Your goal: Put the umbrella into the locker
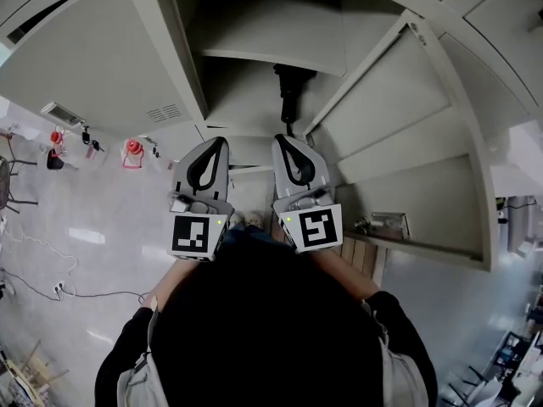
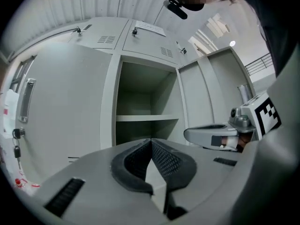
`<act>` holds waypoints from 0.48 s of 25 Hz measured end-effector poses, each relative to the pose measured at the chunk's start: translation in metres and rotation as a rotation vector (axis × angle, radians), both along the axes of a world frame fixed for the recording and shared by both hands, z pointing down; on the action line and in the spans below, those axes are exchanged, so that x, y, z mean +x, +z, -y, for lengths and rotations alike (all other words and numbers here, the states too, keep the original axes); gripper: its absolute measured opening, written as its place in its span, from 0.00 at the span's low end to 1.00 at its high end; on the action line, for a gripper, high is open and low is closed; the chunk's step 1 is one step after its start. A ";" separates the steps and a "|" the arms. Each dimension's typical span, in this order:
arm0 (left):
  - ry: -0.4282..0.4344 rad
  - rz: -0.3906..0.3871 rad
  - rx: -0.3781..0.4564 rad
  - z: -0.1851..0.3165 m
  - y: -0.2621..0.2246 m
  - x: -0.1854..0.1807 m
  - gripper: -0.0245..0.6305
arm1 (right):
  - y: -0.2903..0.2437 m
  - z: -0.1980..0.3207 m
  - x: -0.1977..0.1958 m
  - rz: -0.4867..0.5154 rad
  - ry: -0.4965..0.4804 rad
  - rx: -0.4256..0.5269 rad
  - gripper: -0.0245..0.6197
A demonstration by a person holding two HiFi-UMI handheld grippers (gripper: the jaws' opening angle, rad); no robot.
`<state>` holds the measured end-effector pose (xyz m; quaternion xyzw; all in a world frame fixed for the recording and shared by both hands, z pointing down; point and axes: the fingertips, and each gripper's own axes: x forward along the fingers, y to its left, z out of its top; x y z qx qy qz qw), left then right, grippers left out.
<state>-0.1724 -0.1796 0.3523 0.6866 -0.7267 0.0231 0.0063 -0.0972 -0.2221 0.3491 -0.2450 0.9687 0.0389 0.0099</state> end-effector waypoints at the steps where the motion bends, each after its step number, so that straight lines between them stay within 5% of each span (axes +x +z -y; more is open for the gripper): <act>1: 0.008 0.006 -0.003 0.000 0.000 0.000 0.05 | 0.001 -0.001 0.000 -0.007 0.003 0.001 0.04; 12: 0.072 -0.019 0.007 0.006 0.000 0.005 0.05 | 0.006 -0.007 -0.004 -0.028 0.028 0.009 0.04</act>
